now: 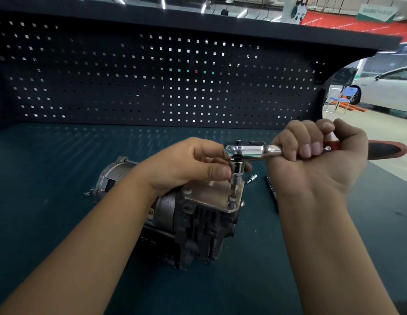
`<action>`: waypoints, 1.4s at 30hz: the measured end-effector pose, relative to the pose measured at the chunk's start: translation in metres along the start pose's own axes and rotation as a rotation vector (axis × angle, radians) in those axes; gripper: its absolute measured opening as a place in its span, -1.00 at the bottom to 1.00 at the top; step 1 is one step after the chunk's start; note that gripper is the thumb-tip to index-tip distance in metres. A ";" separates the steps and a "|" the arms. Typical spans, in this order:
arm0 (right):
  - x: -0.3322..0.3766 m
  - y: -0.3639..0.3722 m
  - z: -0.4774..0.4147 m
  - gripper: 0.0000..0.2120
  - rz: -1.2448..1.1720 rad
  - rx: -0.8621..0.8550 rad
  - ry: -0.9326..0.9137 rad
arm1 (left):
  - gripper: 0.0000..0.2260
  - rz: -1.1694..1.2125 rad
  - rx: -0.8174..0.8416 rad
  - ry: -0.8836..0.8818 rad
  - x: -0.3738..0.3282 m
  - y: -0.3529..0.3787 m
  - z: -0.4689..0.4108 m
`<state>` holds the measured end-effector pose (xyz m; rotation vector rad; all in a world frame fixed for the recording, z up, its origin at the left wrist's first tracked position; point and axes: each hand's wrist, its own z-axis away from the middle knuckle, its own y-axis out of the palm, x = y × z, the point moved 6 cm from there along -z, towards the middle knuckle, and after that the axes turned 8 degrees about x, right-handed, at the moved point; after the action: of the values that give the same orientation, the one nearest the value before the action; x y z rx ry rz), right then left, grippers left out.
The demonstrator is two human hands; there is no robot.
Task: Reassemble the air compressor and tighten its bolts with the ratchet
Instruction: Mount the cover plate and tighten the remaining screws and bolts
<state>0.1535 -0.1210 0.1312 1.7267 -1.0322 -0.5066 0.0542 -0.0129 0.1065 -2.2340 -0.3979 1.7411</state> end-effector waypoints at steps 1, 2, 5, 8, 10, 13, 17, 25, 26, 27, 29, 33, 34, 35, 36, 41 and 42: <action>0.001 0.001 0.000 -0.82 0.013 0.007 -0.006 | -0.63 0.033 0.020 0.000 0.000 0.002 0.000; 0.001 0.001 0.001 -0.82 0.021 0.012 -0.011 | -0.66 0.062 0.040 -0.003 -0.001 0.004 -0.001; 0.000 0.001 0.001 -0.82 0.015 0.034 -0.015 | -0.69 0.089 0.029 -0.021 -0.002 0.006 0.000; -0.007 -0.001 -0.002 -0.80 -0.028 0.048 0.047 | -0.75 0.062 0.001 -0.014 -0.005 0.007 0.002; -0.016 -0.005 -0.007 -0.80 -0.119 0.032 0.143 | -0.79 0.039 -0.002 -0.009 -0.006 0.008 0.003; -0.033 -0.018 -0.014 -0.84 -0.324 -0.050 0.307 | -0.90 0.067 -0.008 -0.018 -0.004 0.009 0.002; -0.047 -0.027 -0.013 -0.84 -0.495 -0.120 0.481 | -0.85 0.083 0.034 -0.018 -0.004 0.013 0.000; -0.032 -0.021 -0.013 -0.82 -0.334 -0.129 0.280 | -0.85 0.036 -0.009 -0.028 -0.004 0.009 0.003; -0.029 -0.020 -0.011 -0.83 -0.319 -0.109 0.243 | -0.85 0.032 -0.016 -0.029 -0.003 0.010 0.004; -0.025 -0.019 -0.010 -0.84 -0.291 -0.090 0.202 | -0.85 0.041 -0.017 -0.031 -0.003 0.010 0.004; -0.016 -0.015 -0.005 -0.85 -0.192 -0.048 0.112 | -0.85 0.052 -0.010 -0.036 -0.003 0.011 0.005; 0.006 0.001 0.011 -0.88 0.078 0.084 -0.103 | -0.85 0.035 -0.012 -0.032 -0.002 0.011 0.005; 0.010 0.005 0.017 -0.89 0.148 0.130 -0.166 | -0.85 0.041 -0.009 -0.029 -0.002 0.012 0.005; 0.014 0.010 0.024 -0.89 0.212 0.183 -0.224 | -0.85 0.048 -0.005 -0.030 -0.003 0.013 0.005; 0.016 0.014 0.032 -0.89 0.263 0.246 -0.277 | -0.86 0.051 -0.003 -0.032 -0.002 0.013 0.004; 0.009 0.039 0.065 -0.92 0.470 0.570 -0.460 | -0.87 0.038 -0.016 -0.010 -0.005 0.016 0.005; 0.009 0.040 0.070 -0.89 0.519 0.568 -0.494 | -0.88 0.023 -0.030 -0.004 -0.006 0.016 0.005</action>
<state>0.0903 -0.1714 0.1412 1.7371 -2.0652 -0.3192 0.0487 -0.0301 0.1045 -2.2651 -0.4029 1.7629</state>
